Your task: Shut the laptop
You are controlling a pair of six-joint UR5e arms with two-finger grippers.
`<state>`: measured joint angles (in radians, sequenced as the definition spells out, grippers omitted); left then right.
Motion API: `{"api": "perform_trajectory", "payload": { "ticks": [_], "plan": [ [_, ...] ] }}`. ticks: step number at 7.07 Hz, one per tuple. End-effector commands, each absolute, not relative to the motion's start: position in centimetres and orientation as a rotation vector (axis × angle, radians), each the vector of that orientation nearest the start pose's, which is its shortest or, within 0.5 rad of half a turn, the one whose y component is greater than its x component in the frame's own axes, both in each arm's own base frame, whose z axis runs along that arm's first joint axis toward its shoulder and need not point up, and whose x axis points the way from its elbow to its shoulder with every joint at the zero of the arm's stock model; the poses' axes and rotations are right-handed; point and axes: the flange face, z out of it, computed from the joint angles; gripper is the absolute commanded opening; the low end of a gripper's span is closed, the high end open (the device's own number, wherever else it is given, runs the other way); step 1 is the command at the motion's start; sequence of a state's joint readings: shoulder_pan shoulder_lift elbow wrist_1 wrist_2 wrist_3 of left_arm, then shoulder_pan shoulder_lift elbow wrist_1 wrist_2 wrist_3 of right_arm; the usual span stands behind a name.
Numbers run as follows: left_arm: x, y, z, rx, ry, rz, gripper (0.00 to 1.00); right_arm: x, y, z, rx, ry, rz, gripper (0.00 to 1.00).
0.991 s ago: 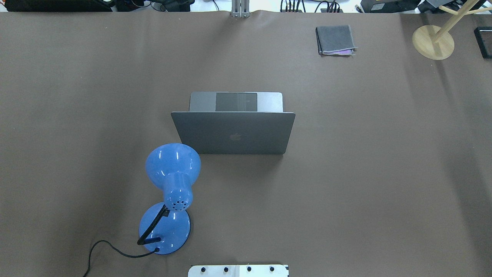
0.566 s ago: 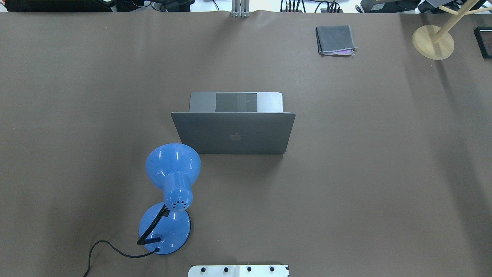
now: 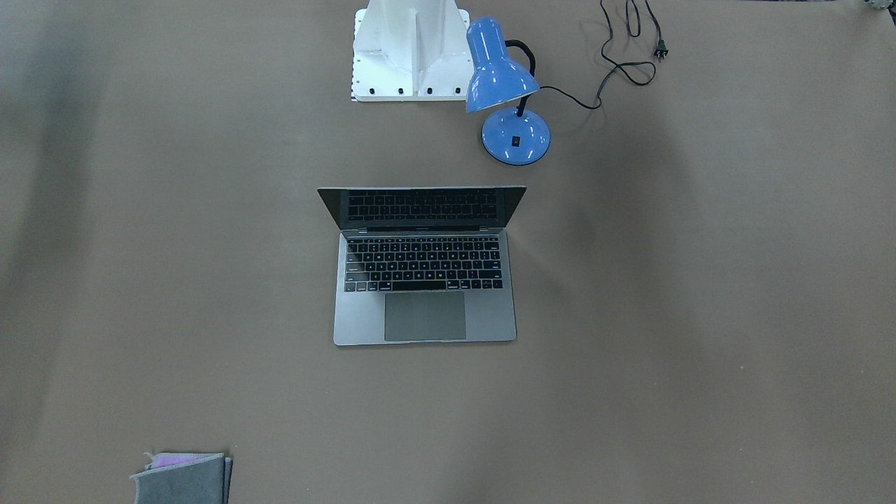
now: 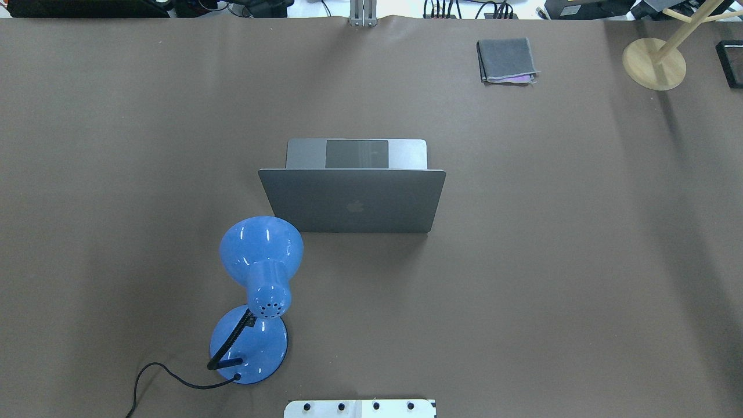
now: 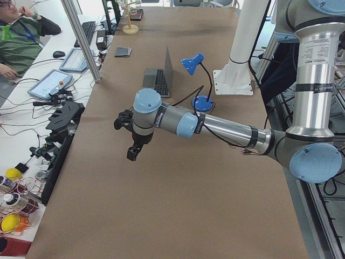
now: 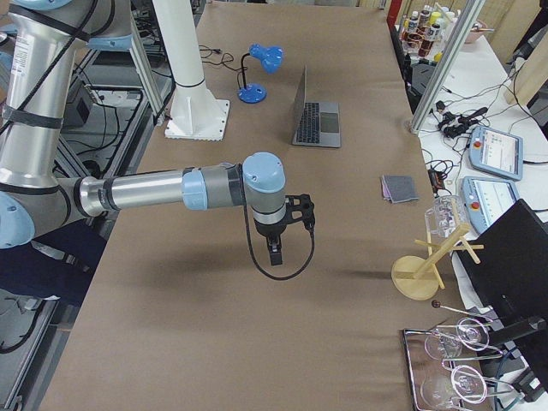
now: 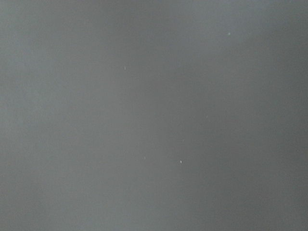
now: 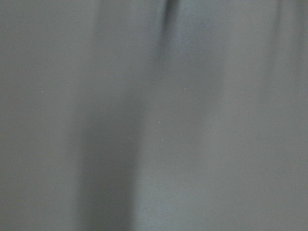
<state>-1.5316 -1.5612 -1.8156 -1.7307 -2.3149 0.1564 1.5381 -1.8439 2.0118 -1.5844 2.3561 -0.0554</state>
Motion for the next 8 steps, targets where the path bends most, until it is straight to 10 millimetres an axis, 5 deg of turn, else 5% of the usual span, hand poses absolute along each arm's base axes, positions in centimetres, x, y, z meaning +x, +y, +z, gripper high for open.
{"api": "perform_trajectory", "payload": {
  "ticks": [1, 5, 7, 8],
  "plan": [
    [-4.5, -50.6, 51.3, 0.490, 0.710, 0.353, 0.98, 5.0, -39.7, 54.0, 0.205, -0.796, -0.162, 1.00],
    [-2.4, -51.7, 46.8, 0.524, 0.881, 0.302, 0.92, 4.0, -40.4, 51.2, 0.257, -0.935, -0.152, 0.98],
    [-0.5, -52.1, 43.4, 0.502, 0.962, 0.268, 0.76, 1.8, -40.8, 48.3, 0.249, -1.013, -0.071, 0.57],
    [2.6, -51.6, 40.4, 0.464, 1.009, 0.235, 0.63, -0.7, -40.6, 46.8, 0.217, -1.050, -0.026, 0.33]
  ]
}}
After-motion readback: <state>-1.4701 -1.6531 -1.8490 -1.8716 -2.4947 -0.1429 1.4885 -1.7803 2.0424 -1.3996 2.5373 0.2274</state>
